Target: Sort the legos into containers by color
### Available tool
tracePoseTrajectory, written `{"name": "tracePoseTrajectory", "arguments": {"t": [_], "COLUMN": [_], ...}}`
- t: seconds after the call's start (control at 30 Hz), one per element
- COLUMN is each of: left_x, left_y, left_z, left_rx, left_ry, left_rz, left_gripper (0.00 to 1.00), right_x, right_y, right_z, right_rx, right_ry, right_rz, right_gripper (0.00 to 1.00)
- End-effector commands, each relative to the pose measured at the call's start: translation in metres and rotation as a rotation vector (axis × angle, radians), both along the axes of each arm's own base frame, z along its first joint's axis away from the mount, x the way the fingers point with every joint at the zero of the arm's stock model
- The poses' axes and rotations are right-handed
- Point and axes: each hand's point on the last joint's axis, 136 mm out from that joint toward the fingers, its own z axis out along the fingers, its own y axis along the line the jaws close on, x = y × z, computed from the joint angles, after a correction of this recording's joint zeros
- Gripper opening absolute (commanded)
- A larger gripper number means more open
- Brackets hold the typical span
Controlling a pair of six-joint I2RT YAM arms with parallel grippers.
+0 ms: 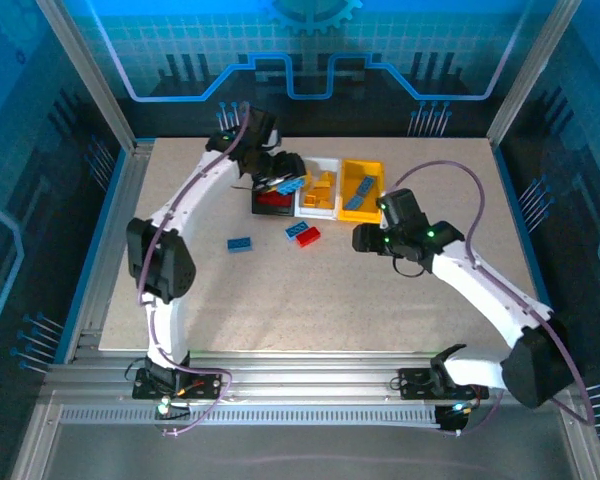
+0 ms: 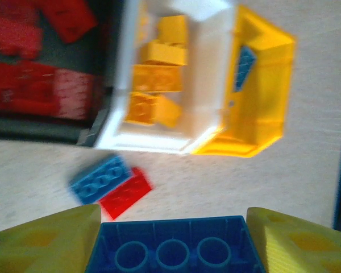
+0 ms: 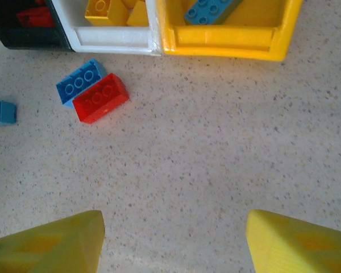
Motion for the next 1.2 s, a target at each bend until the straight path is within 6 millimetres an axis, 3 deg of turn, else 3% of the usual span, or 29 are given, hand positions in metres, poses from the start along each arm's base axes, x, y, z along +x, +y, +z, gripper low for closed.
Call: {"name": "tracePoseTrajectory", "arguments": {"t": [0.0, 0.27, 0.7, 0.83, 0.93, 1.17], "left_x": [0.018, 0.044, 0.063, 0.073, 0.079, 0.079], "left_y": [-0.044, -0.107, -0.166, -0.175, -0.178, -0.173], "left_z": [0.002, -0.002, -0.033, -0.042, -0.044, -0.026], "left_rx": [-0.146, -0.236, -0.370, -0.412, -0.436, -0.439], "left_ry": [0.014, -0.009, 0.017, 0.024, 0.029, -0.004], "left_rz": [-0.013, -0.073, -0.070, -0.050, -0.038, -0.047], "left_gripper": [0.60, 0.60, 0.62, 0.65, 0.74, 0.82], "right_x": [-0.013, -0.038, -0.055, -0.059, -0.062, -0.064], "right_y": [-0.012, -0.033, -0.049, -0.050, -0.050, -0.049], "right_z": [-0.002, -0.013, -0.017, -0.015, -0.014, -0.012], "right_rx": [0.026, 0.035, 0.030, 0.045, 0.051, 0.054], "right_ry": [0.011, 0.031, 0.039, 0.037, 0.039, 0.040], "right_rz": [-0.056, -0.116, -0.152, -0.159, -0.163, -0.147], "right_gripper": [0.68, 0.68, 0.68, 0.68, 0.68, 0.68]}}
